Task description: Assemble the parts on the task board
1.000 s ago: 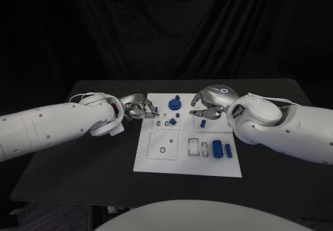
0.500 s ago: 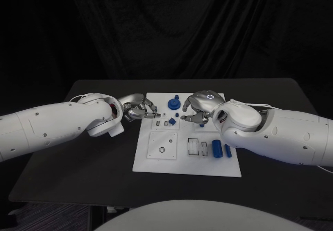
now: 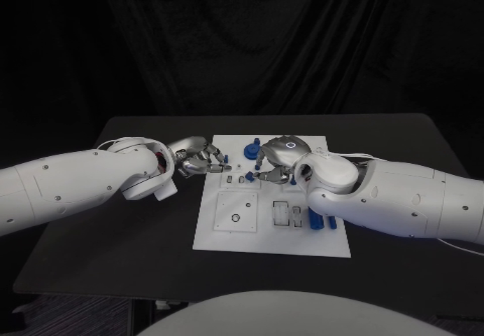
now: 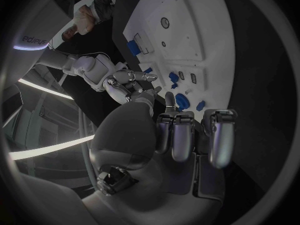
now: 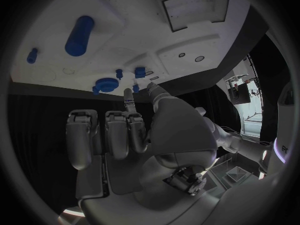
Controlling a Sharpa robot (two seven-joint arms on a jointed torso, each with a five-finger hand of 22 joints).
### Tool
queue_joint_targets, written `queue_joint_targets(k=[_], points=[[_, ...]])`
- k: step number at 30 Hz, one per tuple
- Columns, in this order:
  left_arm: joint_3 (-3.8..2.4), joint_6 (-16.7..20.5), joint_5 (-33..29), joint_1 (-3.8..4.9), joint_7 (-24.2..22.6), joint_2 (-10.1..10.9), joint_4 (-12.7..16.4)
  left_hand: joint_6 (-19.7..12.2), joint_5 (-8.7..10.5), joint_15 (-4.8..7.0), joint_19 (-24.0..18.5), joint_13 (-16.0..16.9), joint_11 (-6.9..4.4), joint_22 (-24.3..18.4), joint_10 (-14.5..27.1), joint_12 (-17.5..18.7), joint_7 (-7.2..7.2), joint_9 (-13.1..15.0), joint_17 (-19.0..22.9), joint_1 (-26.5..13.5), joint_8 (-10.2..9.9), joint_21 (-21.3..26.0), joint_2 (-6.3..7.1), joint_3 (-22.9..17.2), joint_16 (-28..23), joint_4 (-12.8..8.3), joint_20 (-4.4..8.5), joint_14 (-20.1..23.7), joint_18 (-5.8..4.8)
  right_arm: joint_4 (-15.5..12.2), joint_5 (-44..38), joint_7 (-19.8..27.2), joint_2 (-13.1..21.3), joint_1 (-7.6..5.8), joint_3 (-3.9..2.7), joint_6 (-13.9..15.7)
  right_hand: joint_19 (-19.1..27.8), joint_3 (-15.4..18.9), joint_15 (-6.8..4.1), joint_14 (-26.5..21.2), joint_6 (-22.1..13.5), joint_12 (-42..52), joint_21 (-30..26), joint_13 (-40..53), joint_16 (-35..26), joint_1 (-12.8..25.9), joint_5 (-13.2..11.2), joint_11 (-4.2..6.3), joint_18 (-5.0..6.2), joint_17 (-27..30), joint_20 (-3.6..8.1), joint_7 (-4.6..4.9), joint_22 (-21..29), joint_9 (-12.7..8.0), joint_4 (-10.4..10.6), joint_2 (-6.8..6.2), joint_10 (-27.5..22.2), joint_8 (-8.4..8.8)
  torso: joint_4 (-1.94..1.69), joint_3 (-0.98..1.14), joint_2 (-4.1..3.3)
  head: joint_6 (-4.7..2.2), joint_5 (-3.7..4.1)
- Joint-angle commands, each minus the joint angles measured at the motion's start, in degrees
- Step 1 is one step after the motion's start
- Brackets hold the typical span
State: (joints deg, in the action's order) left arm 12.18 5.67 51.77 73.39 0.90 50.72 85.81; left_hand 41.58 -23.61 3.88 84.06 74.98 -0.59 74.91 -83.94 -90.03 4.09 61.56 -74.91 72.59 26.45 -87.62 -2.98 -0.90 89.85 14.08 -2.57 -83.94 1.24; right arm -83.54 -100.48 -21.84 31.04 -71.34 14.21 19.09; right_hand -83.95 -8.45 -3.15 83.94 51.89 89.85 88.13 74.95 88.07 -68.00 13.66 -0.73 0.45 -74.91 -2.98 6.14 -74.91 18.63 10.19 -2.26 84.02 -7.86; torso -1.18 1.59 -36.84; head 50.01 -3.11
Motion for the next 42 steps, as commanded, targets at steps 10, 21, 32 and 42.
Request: queue_joint_targets(k=[10,21,32,42], points=[[-0.04,-0.5,-0.6,0.1,0.0,0.4,0.5,0.4,-0.1,-0.46,3.3,15.0,0.43,11.6,-6.1,0.0,0.11,-0.1,-15.1,0.3,-0.2,0.1,0.06,0.0,0.1,0.3,-0.4,-6.1,-0.16,2.8,-0.9,-1.1,-2.5,1.22,-0.06,-1.0,-4.9,0.5,0.65,5.3,-1.2,0.2,-0.3,15.1,-0.2,1.1,-1.2,-0.71,0.17,-11.4,-0.69,0.32,-14.3,-0.2,0.0,0.24,6.0,0.95,0.14,0.02,-0.02,-0.01,-0.14],[-0.04,-0.7,-0.6,0.1,0.2,0.2,0.0,0.5,-0.07,-0.47,3.2,15.0,0.44,11.4,-6.1,0.0,0.11,-0.3,-15.1,0.3,-0.2,0.3,0.09,0.1,0.1,0.4,-0.41,-6.1,-0.11,5.0,-0.9,-0.3,-4.1,2.2,-0.07,-1.0,-4.7,0.5,0.91,5.2,-1.0,0.2,-0.6,15.1,-0.4,1.3,-1.7,-1.03,0.25,-11.1,-0.89,0.44,-14.2,-0.1,0.0,0.53,6.0,1.06,0.14,-0.02,0.03,-0.01,-0.27],[-0.04,-0.9,-0.6,0.1,0.2,-0.2,-0.5,0.5,-0.08,-0.48,3.1,15.0,0.44,11.3,-6.1,0.0,0.12,-0.5,-15.1,0.3,-0.3,0.3,0.07,0.1,0.1,0.6,-0.42,-6.1,-0.09,7.0,-0.9,1.4,-5.4,3.17,-0.08,-0.7,-4.7,-0.1,1.11,5.2,-0.2,0.2,-0.7,15.1,-0.4,0.7,0.0,-1.19,0.28,-11.0,-1.16,0.52,-14.1,0.0,-0.9,1.17,6.0,1.0,0.08,-0.02,0.07,-0.01,-0.31],[-0.04,-1.0,-0.6,0.09,0.2,-0.5,-1.1,0.5,-0.14,-0.48,3.0,15.0,0.44,11.2,-6.1,0.0,0.11,-0.6,-15.1,0.4,-0.3,0.4,0.03,0.1,0.1,0.6,-0.43,-6.1,-0.05,8.6,-0.9,2.9,-6.2,3.59,-0.09,-0.7,-4.7,-1.1,1.05,5.2,0.4,0.2,-0.7,15.1,-0.4,0.3,4.0,-1.09,0.28,-10.9,-1.18,0.45,-14.1,0.0,-1.9,1.81,6.0,1.41,0.13,-0.06,0.06,-0.01,-0.29]])
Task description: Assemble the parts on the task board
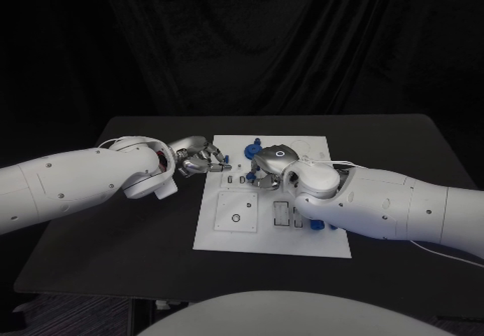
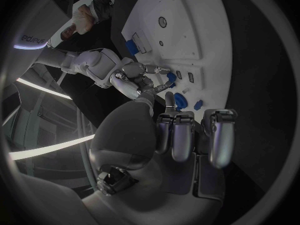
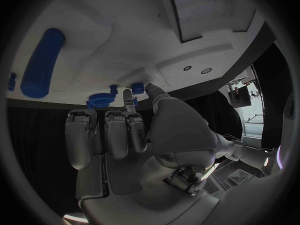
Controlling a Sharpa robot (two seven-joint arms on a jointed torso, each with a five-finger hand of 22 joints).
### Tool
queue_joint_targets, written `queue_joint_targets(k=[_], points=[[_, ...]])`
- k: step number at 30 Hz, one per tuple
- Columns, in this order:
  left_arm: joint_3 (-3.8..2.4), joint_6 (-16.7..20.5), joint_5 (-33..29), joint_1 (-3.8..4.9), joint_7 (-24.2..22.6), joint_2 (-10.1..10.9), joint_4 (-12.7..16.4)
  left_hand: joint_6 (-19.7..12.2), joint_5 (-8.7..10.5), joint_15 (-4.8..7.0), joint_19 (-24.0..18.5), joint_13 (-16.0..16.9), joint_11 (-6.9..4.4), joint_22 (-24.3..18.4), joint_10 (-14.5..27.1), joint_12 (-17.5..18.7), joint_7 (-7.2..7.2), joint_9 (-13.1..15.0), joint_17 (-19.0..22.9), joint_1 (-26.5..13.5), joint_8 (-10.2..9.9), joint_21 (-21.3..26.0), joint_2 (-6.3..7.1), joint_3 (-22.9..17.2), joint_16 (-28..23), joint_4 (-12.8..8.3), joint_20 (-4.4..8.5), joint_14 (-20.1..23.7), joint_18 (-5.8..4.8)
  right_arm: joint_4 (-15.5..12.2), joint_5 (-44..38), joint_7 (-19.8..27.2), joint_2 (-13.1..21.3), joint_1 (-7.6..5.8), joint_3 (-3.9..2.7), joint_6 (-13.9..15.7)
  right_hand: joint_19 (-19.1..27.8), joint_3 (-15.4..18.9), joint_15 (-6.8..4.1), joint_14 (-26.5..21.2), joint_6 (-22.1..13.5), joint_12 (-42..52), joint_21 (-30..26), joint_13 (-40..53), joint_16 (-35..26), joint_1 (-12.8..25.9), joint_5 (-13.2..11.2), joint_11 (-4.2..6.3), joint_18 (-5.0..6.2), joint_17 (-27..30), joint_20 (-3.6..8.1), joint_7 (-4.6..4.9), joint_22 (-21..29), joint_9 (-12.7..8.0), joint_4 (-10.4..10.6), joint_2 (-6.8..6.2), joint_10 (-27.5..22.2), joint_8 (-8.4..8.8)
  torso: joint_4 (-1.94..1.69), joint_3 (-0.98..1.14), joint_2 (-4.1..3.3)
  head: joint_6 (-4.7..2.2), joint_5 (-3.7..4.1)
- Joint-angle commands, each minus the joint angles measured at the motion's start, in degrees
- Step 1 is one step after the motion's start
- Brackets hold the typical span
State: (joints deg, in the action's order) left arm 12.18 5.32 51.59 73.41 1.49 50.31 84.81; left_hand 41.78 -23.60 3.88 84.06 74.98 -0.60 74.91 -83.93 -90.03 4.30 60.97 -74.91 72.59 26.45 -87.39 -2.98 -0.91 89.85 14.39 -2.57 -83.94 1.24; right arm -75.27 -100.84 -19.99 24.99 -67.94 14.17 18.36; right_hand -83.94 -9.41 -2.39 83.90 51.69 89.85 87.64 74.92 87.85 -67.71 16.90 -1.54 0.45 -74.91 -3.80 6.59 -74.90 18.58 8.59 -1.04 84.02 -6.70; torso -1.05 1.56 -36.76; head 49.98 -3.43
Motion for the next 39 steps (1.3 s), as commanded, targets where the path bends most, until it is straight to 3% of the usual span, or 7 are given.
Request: queue_joint_targets(k=[1,8,14,26,39], points=[[-0.04,-0.7,-0.4,0.08,-0.4,-0.1,-0.1,0.3,-0.14,-0.49,3.1,15.0,0.46,11.2,-6.1,0.0,-0.1,0.0,-15.1,0.4,-0.3,0.2,0.04,0.1,0.1,0.3,-0.43,-6.1,-0.05,0.4,-0.5,1.1,-0.2,0.21,-0.06,0.0,-4.7,-0.2,0.28,5.2,0.6,0.2,-0.2,15.1,-0.2,0.0,1.0,-0.27,0.29,-10.9,-0.36,0.01,-14.1,0.0,-0.4,0.6,6.0,0.28,0.03,-0.01,0.0,0.02,-0.01],[-0.03,-0.9,-0.4,0.07,-0.4,-0.3,-0.3,0.3,-0.19,-0.49,2.9,15.0,0.46,11.1,-6.1,0.0,-0.11,-0.2,-15.1,0.5,-0.4,0.3,-0.02,0.1,0.1,0.3,-0.44,-6.1,0.0,1.3,-0.5,2.0,-0.6,0.34,-0.06,0.3,-4.6,-2.5,0.06,5.2,1.2,0.2,-0.3,15.1,-0.2,-0.6,7.0,0.01,0.3,-10.8,-0.2,-0.13,-14.1,-0.2,-2.0,0.58,6.0,0.9,-0.03,0.01,-0.07,0.02,0.0],[-0.03,-1.2,-0.4,0.06,-0.3,-0.3,-0.4,0.4,-0.23,-0.5,2.7,15.0,0.46,10.9,-6.1,0.0,-0.1,-0.5,-15.1,0.7,-0.5,0.5,-0.06,0.0,0.1,0.3,-0.45,-6.1,0.07,1.8,-0.5,2.7,-0.9,0.45,-0.06,0.7,-4.6,-4.3,-0.19,5.2,1.7,0.2,-0.3,15.1,-0.2,-1.1,9.7,0.3,0.3,-10.8,0.03,-0.34,-14.1,-0.2,-3.2,0.55,6.0,1.02,0.06,0.05,-0.05,0.02,-0.2],[-0.03,-1.4,-0.4,0.05,-0.2,-0.5,-0.8,0.5,-0.15,-0.51,2.5,15.0,0.46,10.6,-6.1,0.0,-0.12,-0.9,-15.1,1.2,-0.5,0.7,-0.21,-0.1,0.1,0.3,-0.47,-6.1,0.16,2.1,-0.5,3.8,-0.8,0.49,-0.07,2.5,-4.6,-7.2,-0.85,5.2,3.1,0.2,-0.3,15.1,-0.1,-3.2,11.0,1.13,0.3,-10.8,0.59,-0.84,-14.1,0.2,-6.6,0.03,6.0,0.69,0.14,0.06,0.04,0.02,-0.3],[-0.03,-1.8,-0.4,0.02,-0.2,-0.9,-1.1,0.1,1.8,-0.75,2.2,15.0,0.78,10.4,-6.1,0.0,0.31,-2.5,-15.1,1.0,-1.2,1.0,-0.45,0.2,0.1,1.3,-0.65,-6.1,0.24,-0.2,-0.5,5.7,1.9,0.38,-0.4,9.7,-4.8,-7.9,-0.97,5.2,4.9,0.2,0.1,15.1,0.0,-2.8,11.8,1.17,0.19,-11.0,0.81,-1.18,-14.3,0.9,-7.3,-0.16,6.0,-0.11,0.1,0.04,0.02,0.02,-1.08]])
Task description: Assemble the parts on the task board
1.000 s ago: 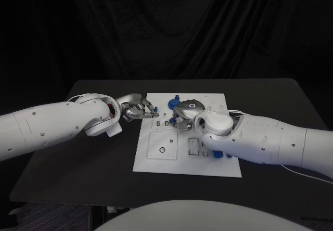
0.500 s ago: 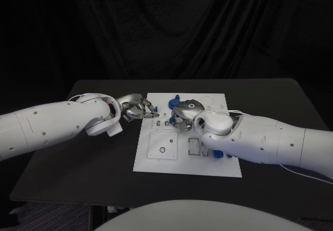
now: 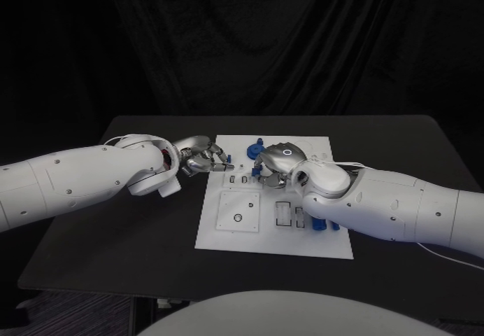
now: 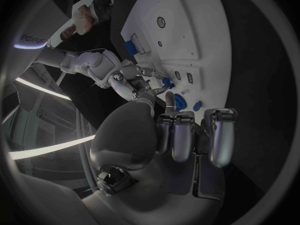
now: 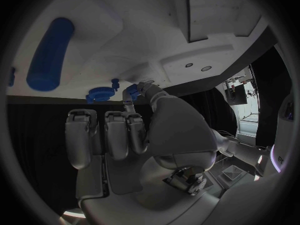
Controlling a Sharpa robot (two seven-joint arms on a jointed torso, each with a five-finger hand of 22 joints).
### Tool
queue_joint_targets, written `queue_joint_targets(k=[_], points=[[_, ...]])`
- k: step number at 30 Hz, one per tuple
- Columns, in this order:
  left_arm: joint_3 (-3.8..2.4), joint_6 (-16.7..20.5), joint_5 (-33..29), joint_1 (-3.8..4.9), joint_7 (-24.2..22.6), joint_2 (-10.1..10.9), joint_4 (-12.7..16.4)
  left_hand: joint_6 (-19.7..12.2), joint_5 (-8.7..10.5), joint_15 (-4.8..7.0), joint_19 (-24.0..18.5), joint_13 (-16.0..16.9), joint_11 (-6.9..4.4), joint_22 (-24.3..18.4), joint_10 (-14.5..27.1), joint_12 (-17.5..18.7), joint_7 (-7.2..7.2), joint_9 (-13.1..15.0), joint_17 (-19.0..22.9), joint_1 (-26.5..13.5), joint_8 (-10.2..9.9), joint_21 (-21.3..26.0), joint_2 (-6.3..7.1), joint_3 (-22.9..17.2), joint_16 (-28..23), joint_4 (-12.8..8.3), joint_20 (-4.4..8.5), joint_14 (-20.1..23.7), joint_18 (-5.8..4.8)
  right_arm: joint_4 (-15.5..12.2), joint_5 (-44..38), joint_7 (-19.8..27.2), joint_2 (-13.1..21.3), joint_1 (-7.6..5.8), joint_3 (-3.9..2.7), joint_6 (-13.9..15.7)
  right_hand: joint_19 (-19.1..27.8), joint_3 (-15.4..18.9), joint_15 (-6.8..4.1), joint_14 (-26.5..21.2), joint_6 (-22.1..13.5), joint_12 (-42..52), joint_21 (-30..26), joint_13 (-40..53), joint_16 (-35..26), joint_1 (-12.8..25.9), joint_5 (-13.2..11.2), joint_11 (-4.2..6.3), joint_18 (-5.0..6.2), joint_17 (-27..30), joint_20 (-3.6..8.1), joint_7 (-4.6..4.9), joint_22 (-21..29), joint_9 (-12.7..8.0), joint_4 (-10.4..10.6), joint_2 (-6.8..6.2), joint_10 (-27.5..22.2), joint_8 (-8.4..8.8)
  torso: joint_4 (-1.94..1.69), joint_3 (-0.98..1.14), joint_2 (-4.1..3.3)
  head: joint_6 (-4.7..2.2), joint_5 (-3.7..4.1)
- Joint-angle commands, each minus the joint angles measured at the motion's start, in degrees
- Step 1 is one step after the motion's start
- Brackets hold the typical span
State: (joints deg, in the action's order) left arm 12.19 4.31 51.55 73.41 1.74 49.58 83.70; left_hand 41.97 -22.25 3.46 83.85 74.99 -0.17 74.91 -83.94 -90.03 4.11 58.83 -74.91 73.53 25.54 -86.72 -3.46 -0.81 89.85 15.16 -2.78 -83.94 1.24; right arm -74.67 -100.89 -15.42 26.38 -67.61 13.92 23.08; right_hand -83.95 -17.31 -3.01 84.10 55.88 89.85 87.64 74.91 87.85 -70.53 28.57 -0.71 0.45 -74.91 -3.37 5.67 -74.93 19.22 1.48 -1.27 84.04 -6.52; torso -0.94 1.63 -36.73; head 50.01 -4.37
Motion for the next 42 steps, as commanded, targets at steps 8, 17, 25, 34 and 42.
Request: queue_joint_targets(k=[8,17,25,34,42], points=[[-0.04,-1.5,-0.4,0.0,-1.2,-0.4,-0.3,-0.3,8.38,-0.98,2.3,15.0,1.05,10.3,-6.1,0.0,1.23,-3.7,-15.1,-5.6,-1.4,0.6,-0.79,4.0,0.1,1.5,-1.08,-6.1,0.28,-3.9,-0.4,1.9,2.3,-0.97,-0.33,7.7,-4.9,-0.1,-0.3,5.1,1.4,0.2,0.3,15.1,0.1,0.4,-0.1,0.26,0.15,-11.2,0.37,-0.38,-14.3,0.5,-0.2,0.03,6.0,-0.58,0.04,-0.05,0.01,-0.01,-0.34],[-0.04,-2.1,-0.4,-0.05,-4.7,-1.1,-0.6,-1.1,9.08,-1.91,1.9,15.0,2.1,10.2,-6.1,0.0,2.39,-12.0,-15.1,-7.5,-6.0,1.0,-2.62,8.7,0.1,1.4,-1.98,-6.1,0.4,-7.1,-0.4,2.6,4.2,-1.6,-0.35,7.6,-5.0,0.0,-0.27,5.1,1.5,0.2,0.3,15.1,0.1,0.6,-0.2,0.22,0.13,-11.3,0.36,-0.39,-14.3,0.5,-0.2,0.02,6.0,-0.62,0.12,0.01,-0.02,-0.01,-0.34],[-0.04,-3.6,-0.4,-0.07,-7.8,-1.6,-0.8,1.6,3.52,-2.07,1.8,15.0,2.19,10.3,-6.1,0.0,2.41,-17.2,-15.1,-6.6,-7.8,1.1,-4.22,11.1,0.1,1.5,-2.23,-6.1,0.43,-7.9,-0.4,3.2,4.6,-1.64,-0.34,7.9,-4.9,0.0,-0.27,5.1,1.5,0.2,0.3,15.1,0.1,0.6,-0.2,0.21,0.15,-11.3,0.36,-0.38,-14.3,0.5,-0.2,0.01,6.0,-0.62,0.03,0.04,-0.02,-0.01,-0.38],[-0.05,-5.0,-0.4,-0.09,-8.1,-1.7,-1.0,2.7,-3.46,-2.17,1.6,15.0,2.25,10.3,-6.1,0.0,2.5,-21.1,-15.1,-2.7,-9.2,1.4,-4.72,11.6,0.1,1.2,-2.3,-6.1,0.5,-8.5,-0.4,3.4,4.8,-1.62,-0.34,8.1,-5.0,0.0,-0.25,5.1,1.5,0.2,0.3,15.1,0.1,0.6,-0.3,0.19,0.12,-11.3,0.35,-0.38,-14.3,0.5,-0.2,0.0,6.0,-0.6,0.01,-0.02,-0.05,-0.01,-0.28],[-0.05,-5.6,-0.4,-0.12,-7.9,-2.4,-1.3,3.1,-5.15,-2.11,1.6,15.0,2.2,10.4,-6.1,0.0,2.44,-22.0,-15.1,-1.5,-9.4,1.5,-4.9,11.4,0.1,1.1,-2.27,-6.1,0.52,-8.8,-0.4,3.8,4.6,-1.61,-0.34,8.9,-5.0,-0.1,-0.24,5.1,1.5,0.2,0.3,15.1,0.1,0.6,-0.3,0.17,0.13,-11.3,0.35,-0.38,-14.3,0.6,-0.2,0.01,6.0,-0.59,-0.08,-0.03,-0.05,-0.01,-0.35]])
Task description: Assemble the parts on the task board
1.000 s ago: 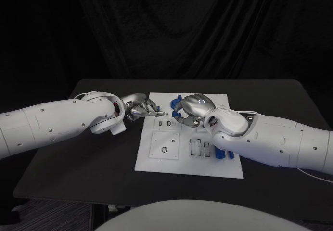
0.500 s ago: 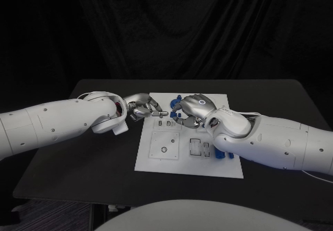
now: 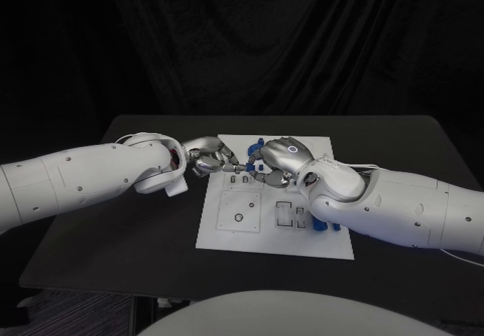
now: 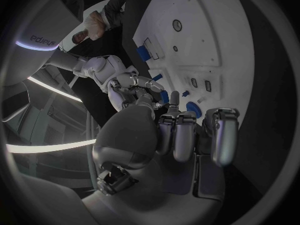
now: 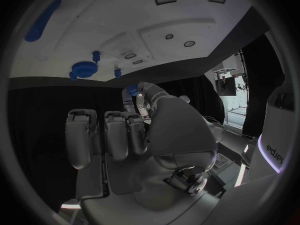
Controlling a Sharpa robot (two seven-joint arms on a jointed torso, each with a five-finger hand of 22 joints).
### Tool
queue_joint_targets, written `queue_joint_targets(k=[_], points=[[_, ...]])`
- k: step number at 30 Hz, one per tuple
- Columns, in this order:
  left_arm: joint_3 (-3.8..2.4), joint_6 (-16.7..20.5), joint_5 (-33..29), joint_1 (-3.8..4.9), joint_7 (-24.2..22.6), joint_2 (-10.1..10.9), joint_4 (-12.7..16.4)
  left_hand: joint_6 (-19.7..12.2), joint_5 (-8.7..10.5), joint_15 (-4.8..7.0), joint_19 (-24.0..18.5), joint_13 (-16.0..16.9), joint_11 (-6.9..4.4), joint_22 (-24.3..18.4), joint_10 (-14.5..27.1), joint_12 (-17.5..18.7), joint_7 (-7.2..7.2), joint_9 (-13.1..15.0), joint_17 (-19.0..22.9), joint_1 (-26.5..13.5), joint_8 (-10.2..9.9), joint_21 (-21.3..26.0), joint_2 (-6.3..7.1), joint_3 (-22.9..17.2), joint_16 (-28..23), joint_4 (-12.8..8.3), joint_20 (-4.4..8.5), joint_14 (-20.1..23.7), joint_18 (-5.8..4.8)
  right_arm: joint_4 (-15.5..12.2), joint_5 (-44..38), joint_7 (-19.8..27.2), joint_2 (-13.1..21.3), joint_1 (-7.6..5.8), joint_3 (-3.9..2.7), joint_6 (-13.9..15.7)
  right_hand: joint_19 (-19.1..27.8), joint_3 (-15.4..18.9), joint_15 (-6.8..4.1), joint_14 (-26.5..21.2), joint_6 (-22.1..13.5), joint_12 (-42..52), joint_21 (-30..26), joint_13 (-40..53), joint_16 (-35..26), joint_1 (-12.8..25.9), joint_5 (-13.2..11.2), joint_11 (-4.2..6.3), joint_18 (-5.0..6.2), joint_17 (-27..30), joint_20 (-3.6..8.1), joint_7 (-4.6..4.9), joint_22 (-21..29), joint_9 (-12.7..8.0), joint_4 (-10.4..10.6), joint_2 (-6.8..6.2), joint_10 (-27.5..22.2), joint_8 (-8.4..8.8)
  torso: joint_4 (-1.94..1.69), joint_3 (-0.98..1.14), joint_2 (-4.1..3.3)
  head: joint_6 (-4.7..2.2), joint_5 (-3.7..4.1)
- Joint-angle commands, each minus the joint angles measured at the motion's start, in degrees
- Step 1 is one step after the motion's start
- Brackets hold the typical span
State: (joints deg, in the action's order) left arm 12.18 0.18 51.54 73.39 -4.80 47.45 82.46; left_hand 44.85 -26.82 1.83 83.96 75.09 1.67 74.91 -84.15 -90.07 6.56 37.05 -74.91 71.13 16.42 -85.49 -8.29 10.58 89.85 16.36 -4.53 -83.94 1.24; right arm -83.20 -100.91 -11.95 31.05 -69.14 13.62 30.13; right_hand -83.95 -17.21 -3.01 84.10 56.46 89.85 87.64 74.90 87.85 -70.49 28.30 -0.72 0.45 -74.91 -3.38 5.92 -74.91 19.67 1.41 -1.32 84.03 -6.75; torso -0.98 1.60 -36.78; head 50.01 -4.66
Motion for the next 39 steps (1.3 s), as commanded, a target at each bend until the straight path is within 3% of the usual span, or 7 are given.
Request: queue_joint_targets(k=[1,18,29,35,39], points=[[-0.04,-1.6,-0.4,-0.11,-1.3,-0.3,-0.1,0.3,-0.84,-0.47,1.4,14.9,0.35,10.3,-5.9,0.1,0.0,-0.4,-15.1,1.1,-0.4,0.3,-0.11,-0.1,0.1,-0.1,-0.52,-6.1,0.54,-0.3,-0.4,0.4,-0.1,-0.08,-0.04,2.0,-4.9,-0.2,-0.24,5.1,0.9,0.2,0.3,15.1,0.1,0.6,-0.1,0.16,0.13,-11.3,0.35,-0.63,-14.3,0.1,-0.1,0.07,6.0,-0.37,0.0,0.0,0.02,-0.01,-0.12],[-0.04,-1.7,-0.4,-0.19,0.1,-1.2,-0.8,0.4,-1.46,-0.49,1.3,14.9,0.38,10.3,-5.9,0.1,0.04,-1.2,-15.1,2.2,-0.8,0.5,-1.1,-0.9,0.1,0.0,-0.52,-6.1,0.57,-1.4,-0.4,0.9,0.0,-0.07,-0.04,2.7,-5.0,-0.2,-0.2,5.1,1.0,0.2,0.4,15.1,0.2,0.7,-0.1,0.1,0.11,-11.4,0.33,-0.62,-14.3,0.2,-0.1,0.08,6.0,-0.4,0.0,0.0,0.01,-0.01,-0.05],[-0.04,-0.6,-0.4,-0.22,-2.0,-1.1,-0.7,0.7,-2.84,-0.49,1.2,14.9,0.34,10.2,-5.9,0.1,-0.03,-2.0,-15.1,3.6,-0.9,0.7,-1.61,-1.9,0.1,-0.2,-0.53,-6.1,0.63,-1.5,-0.4,0.9,0.1,-0.07,-0.04,2.0,-5.0,-0.2,-0.17,5.1,1.0,0.2,0.4,15.1,0.1,0.7,-0.2,0.07,0.12,-11.3,0.31,-0.62,-14.3,0.2,-0.2,0.07,6.0,-0.4,-0.03,-0.05,0.01,-0.01,-0.01],[-0.04,-1.1,-0.4,-0.23,-3.2,-1.1,-0.7,2.2,-6.72,-0.02,1.2,14.9,-0.25,10.3,-5.9,0.1,-0.73,-1.6,-15.1,5.7,1.1,0.7,-1.63,-3.6,0.1,-0.2,-0.14,-6.1,0.63,-1.5,-0.4,0.9,0.1,-0.07,-0.03,2.0,-5.0,-0.3,-0.15,5.1,1.0,0.2,0.3,15.1,0.1,0.6,-0.1,0.06,0.12,-11.3,0.3,-0.61,-14.3,0.2,-0.2,0.08,6.0,-0.39,0.01,-0.05,0.01,-0.01,-0.18],[-0.04,-1.8,-0.4,-0.23,-3.6,-1.1,-0.8,2.7,-8.06,0.48,1.1,14.9,-0.87,10.3,-5.9,0.1,-1.35,0.0,-15.1,7.6,4.0,0.9,-1.35,-5.4,0.1,-0.5,0.38,-6.1,0.67,-1.5,-0.4,0.9,0.0,-0.07,-0.03,2.0,-5.0,-0.3,-0.14,5.1,1.0,0.2,0.4,15.1,0.2,0.6,-0.1,0.05,0.11,-11.3,0.29,-0.61,-14.3,0.2,-0.3,0.09,6.0,-0.39,-0.02,-0.05,0.0,-0.01,-0.12]])
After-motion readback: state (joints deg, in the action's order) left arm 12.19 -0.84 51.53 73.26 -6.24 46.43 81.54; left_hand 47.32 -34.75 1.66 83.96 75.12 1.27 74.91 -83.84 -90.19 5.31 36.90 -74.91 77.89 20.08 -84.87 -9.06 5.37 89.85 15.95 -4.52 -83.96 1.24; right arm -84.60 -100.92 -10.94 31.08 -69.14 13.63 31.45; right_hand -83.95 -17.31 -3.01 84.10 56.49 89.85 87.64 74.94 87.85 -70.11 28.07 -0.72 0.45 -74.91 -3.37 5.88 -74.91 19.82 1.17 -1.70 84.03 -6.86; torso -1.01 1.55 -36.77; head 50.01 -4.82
